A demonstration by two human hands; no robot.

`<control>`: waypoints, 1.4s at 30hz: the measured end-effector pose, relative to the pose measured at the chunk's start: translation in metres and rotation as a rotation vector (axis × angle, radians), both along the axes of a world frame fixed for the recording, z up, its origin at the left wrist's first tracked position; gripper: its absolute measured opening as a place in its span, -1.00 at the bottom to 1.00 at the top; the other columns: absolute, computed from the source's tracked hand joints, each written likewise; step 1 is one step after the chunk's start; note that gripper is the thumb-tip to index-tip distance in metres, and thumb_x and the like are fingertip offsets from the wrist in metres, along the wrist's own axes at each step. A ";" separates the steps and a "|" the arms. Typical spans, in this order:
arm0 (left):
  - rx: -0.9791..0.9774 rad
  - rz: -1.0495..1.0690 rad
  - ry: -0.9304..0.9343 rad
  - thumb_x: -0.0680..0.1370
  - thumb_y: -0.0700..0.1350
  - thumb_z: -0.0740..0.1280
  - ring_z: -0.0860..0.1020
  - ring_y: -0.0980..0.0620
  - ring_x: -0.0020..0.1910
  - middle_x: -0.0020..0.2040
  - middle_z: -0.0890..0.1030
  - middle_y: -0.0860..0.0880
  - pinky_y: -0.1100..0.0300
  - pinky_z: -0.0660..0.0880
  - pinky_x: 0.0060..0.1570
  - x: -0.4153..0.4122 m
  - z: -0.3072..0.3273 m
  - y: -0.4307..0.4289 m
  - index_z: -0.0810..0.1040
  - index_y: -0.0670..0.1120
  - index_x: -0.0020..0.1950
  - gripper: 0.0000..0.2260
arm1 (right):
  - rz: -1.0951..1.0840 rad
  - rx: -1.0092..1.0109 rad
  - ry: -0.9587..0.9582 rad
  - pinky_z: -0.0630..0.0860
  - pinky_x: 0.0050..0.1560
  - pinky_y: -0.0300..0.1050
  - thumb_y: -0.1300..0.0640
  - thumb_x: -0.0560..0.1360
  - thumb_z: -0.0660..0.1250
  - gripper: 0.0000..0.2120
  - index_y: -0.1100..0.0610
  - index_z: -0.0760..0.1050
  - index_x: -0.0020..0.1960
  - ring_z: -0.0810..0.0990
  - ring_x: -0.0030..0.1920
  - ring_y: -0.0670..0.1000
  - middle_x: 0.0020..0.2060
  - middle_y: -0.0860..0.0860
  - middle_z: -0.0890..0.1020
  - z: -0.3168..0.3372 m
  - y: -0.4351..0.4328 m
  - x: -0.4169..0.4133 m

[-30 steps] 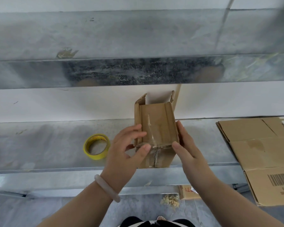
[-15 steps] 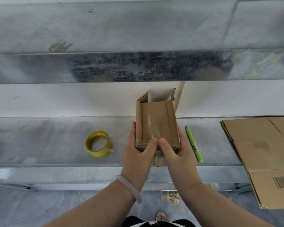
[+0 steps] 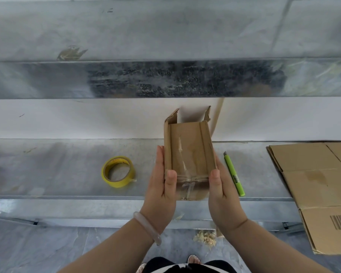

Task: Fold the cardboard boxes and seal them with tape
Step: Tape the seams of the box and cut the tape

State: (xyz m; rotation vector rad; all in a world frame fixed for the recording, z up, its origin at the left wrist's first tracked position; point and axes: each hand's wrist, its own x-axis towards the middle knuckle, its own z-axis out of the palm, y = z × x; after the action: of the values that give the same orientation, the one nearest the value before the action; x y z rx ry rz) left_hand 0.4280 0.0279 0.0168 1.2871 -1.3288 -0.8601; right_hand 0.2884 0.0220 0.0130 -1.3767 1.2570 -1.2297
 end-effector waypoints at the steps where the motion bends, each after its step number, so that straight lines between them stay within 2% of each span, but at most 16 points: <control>1: -0.034 -0.023 -0.040 0.61 0.24 0.03 0.14 0.11 0.52 0.56 0.13 0.01 0.03 0.18 0.47 0.003 -0.004 -0.001 -0.07 0.05 0.54 -0.41 | 0.019 0.036 -0.059 0.29 0.44 -0.19 -0.06 0.61 0.01 -0.50 -0.01 0.21 0.53 0.32 0.44 -0.21 0.41 -0.23 0.40 0.000 0.001 -0.001; 3: -0.096 -0.062 -0.149 0.60 0.26 0.05 0.16 0.04 0.52 0.56 0.13 -0.01 -0.09 0.23 0.45 0.010 -0.009 -0.006 -0.17 0.08 0.56 -0.35 | 0.085 0.096 -0.163 0.25 0.48 -0.12 -0.14 0.58 0.05 -0.46 -0.10 0.16 0.55 0.29 0.44 -0.24 0.43 -0.25 0.37 0.000 0.002 -0.003; 7: -0.133 -0.063 -0.283 0.54 0.34 0.09 0.29 0.07 0.46 0.52 0.22 0.05 -0.09 0.36 0.35 0.017 -0.016 -0.011 -0.15 0.17 0.56 -0.31 | 0.121 0.081 -0.159 0.50 0.28 0.06 -0.10 0.45 0.36 -0.29 -0.02 0.19 0.53 0.52 0.30 -0.02 0.30 -0.06 0.54 0.002 -0.001 -0.001; 9: -0.117 -0.054 -0.285 0.55 0.34 0.07 0.32 0.07 0.44 0.50 0.27 0.01 -0.09 0.39 0.32 0.018 -0.019 -0.010 -0.10 0.15 0.56 -0.33 | 0.066 0.046 -0.054 0.53 0.25 0.03 -0.13 0.46 0.33 -0.32 -0.02 0.22 0.52 0.54 0.27 -0.04 0.25 -0.09 0.56 0.001 -0.002 0.001; 13: -0.184 -0.060 -0.364 0.62 0.24 -0.03 0.28 0.04 0.46 0.52 0.24 -0.03 -0.01 0.34 0.37 0.022 -0.021 -0.013 -0.06 0.06 0.57 -0.42 | 0.020 -0.056 0.169 0.47 0.31 0.09 -0.25 0.57 0.08 -0.39 -0.01 0.19 0.54 0.45 0.35 -0.05 0.34 -0.12 0.48 -0.011 -0.003 -0.006; 15: -0.165 -0.061 -0.308 0.64 0.19 -0.04 0.22 0.04 0.50 0.55 0.18 -0.01 0.03 0.26 0.43 0.019 -0.019 -0.011 -0.06 0.03 0.58 -0.45 | 0.013 -0.076 0.176 0.43 0.36 0.03 -0.18 0.60 0.02 -0.43 0.03 0.21 0.54 0.43 0.38 -0.09 0.35 -0.16 0.48 -0.012 -0.004 -0.007; 18: -0.042 -0.066 -0.035 0.64 0.17 0.01 0.17 0.11 0.51 0.54 0.17 0.12 0.15 0.21 0.45 0.009 -0.013 -0.001 0.01 -0.07 0.57 -0.43 | -0.012 -0.013 -0.014 0.37 0.39 -0.18 -0.02 0.61 0.04 -0.52 0.05 0.28 0.51 0.40 0.38 -0.21 0.33 -0.27 0.48 -0.005 0.000 -0.002; 20: 0.065 -0.041 0.103 0.62 0.12 0.09 0.24 0.25 0.45 0.46 0.29 0.25 0.27 0.26 0.40 0.003 -0.003 0.004 0.10 -0.04 0.55 -0.46 | -0.029 0.042 -0.119 0.39 0.37 -0.18 -0.01 0.58 0.09 -0.51 0.02 0.31 0.49 0.43 0.36 -0.21 0.32 -0.21 0.51 0.004 0.003 0.003; 22: 0.135 -0.006 0.165 0.60 0.04 0.21 0.42 0.34 0.28 0.26 0.50 0.31 0.41 0.40 0.19 -0.002 0.010 0.003 0.28 0.04 0.48 -0.56 | -0.019 0.110 -0.167 0.49 0.26 -0.15 -0.05 0.54 0.24 -0.52 -0.02 0.37 0.45 0.53 0.26 -0.17 0.23 -0.17 0.59 0.014 0.002 0.007; 25: 0.169 0.103 0.136 0.57 -0.10 0.32 0.60 0.26 0.03 0.03 0.66 0.18 0.41 0.50 -0.08 -0.010 0.017 -0.001 0.47 0.11 0.31 -0.69 | -0.092 0.131 -0.078 0.58 0.05 -0.24 0.04 0.48 0.44 -0.56 -0.07 0.46 0.33 0.63 0.05 -0.21 0.01 -0.23 0.67 0.020 -0.001 0.014; 28: 0.158 0.141 0.069 0.56 -0.09 0.24 0.57 0.28 0.04 0.03 0.63 0.22 0.41 0.49 -0.06 -0.013 0.016 -0.001 0.44 0.24 0.24 -0.69 | -0.129 0.090 0.021 0.59 0.00 -0.25 0.08 0.49 0.40 -0.63 -0.08 0.49 0.29 0.63 -0.01 -0.22 -0.04 -0.23 0.67 0.018 -0.002 0.015; 31: 0.191 0.160 0.027 0.48 -0.02 0.15 0.52 0.30 0.09 0.10 0.59 0.21 0.37 0.47 0.05 -0.012 0.015 -0.001 0.42 0.17 0.36 -0.56 | -0.102 0.075 0.092 0.62 -0.04 -0.18 0.05 0.53 0.32 -0.66 -0.05 0.48 0.30 0.64 -0.07 -0.17 -0.09 -0.20 0.66 0.014 -0.005 0.013; 34: 0.214 0.145 0.040 0.47 -0.01 0.13 0.52 0.28 0.12 0.15 0.58 0.17 0.31 0.46 0.11 -0.010 0.016 -0.001 0.38 0.09 0.43 -0.50 | -0.091 0.041 0.166 0.61 0.03 -0.06 -0.06 0.50 0.19 -0.55 -0.01 0.45 0.36 0.62 -0.02 -0.15 -0.04 -0.14 0.66 0.011 -0.007 0.009; 37: 0.262 0.140 0.171 0.57 -0.06 0.20 0.53 0.29 0.14 0.18 0.59 0.18 0.31 0.48 0.15 -0.009 0.017 0.000 0.39 0.06 0.44 -0.58 | -0.052 0.030 0.139 0.56 0.16 -0.02 -0.10 0.47 0.11 -0.46 0.02 0.42 0.40 0.58 0.13 -0.15 0.08 -0.14 0.64 0.008 -0.007 0.003; 39: 0.311 0.109 0.244 0.64 -0.09 0.18 0.49 0.36 0.18 0.27 0.55 0.17 0.43 0.44 0.16 -0.008 0.018 0.003 0.36 0.05 0.46 -0.63 | -0.020 0.030 0.066 0.51 0.26 0.00 -0.05 0.52 0.12 -0.50 0.04 0.40 0.43 0.55 0.23 -0.13 0.16 -0.13 0.62 0.006 -0.005 0.001; 42: 0.302 0.051 0.207 0.64 0.01 0.04 0.31 0.66 0.10 0.39 0.37 0.23 0.69 0.26 0.01 -0.007 0.020 0.007 0.27 0.06 0.50 -0.59 | 0.037 0.054 -0.007 0.36 0.42 0.00 0.01 0.63 0.09 -0.55 0.05 0.31 0.49 0.43 0.37 -0.15 0.32 -0.14 0.53 0.005 -0.001 -0.003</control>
State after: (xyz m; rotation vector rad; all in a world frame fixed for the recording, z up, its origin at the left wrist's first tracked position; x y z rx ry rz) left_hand 0.4209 0.0351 0.0367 1.4123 -1.0258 -1.1576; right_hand 0.2852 0.0209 0.0177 -1.3502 1.2461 -1.1664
